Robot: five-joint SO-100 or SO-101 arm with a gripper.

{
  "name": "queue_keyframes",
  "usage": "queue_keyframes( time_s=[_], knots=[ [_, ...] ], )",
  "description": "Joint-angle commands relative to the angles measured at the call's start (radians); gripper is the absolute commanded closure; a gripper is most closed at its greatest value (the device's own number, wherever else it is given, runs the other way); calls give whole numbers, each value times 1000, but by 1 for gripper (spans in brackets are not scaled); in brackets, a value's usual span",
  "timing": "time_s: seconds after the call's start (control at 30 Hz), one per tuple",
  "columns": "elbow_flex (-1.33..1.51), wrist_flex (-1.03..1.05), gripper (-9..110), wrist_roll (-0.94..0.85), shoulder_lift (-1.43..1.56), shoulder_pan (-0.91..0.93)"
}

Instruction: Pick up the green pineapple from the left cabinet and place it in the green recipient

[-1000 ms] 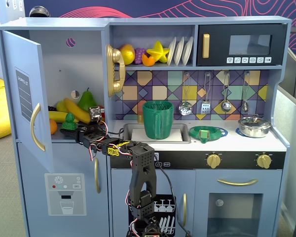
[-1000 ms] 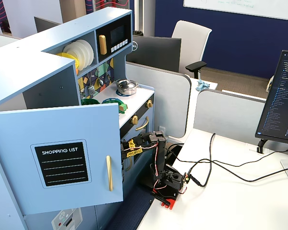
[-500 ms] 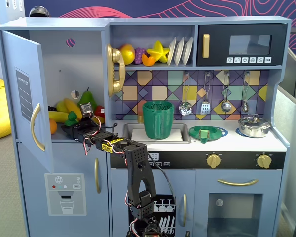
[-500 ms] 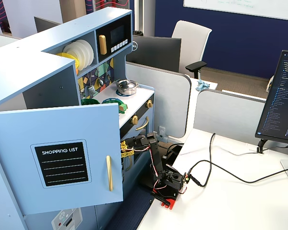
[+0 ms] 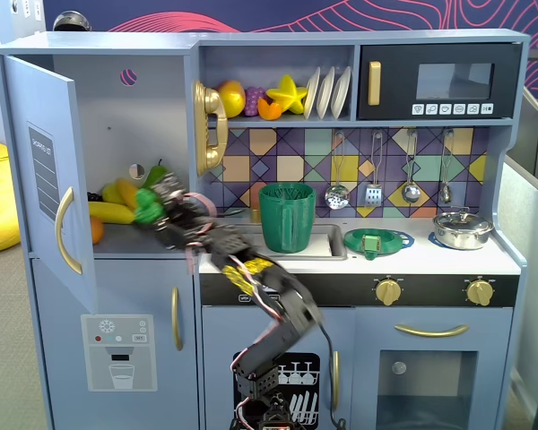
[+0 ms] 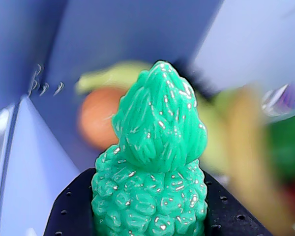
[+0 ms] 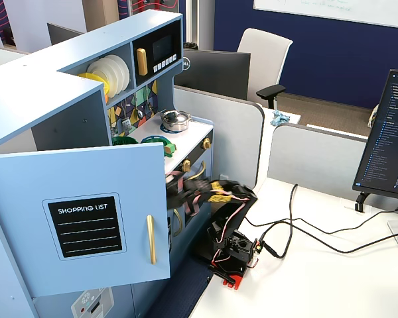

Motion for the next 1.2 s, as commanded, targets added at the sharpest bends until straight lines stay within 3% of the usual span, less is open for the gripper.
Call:
queue_keyframes(
  time_s=[0.0,0.27,0.53,0.73,1.17],
  knots=[
    [-23,138,102,28,225,133],
    [-115,279,102,227,322,546],
    [-161,-63,102,377,41,853],
    [-307,-195,102,394,-232,922],
    [-531,-238,102,390,-545,897]
  ],
)
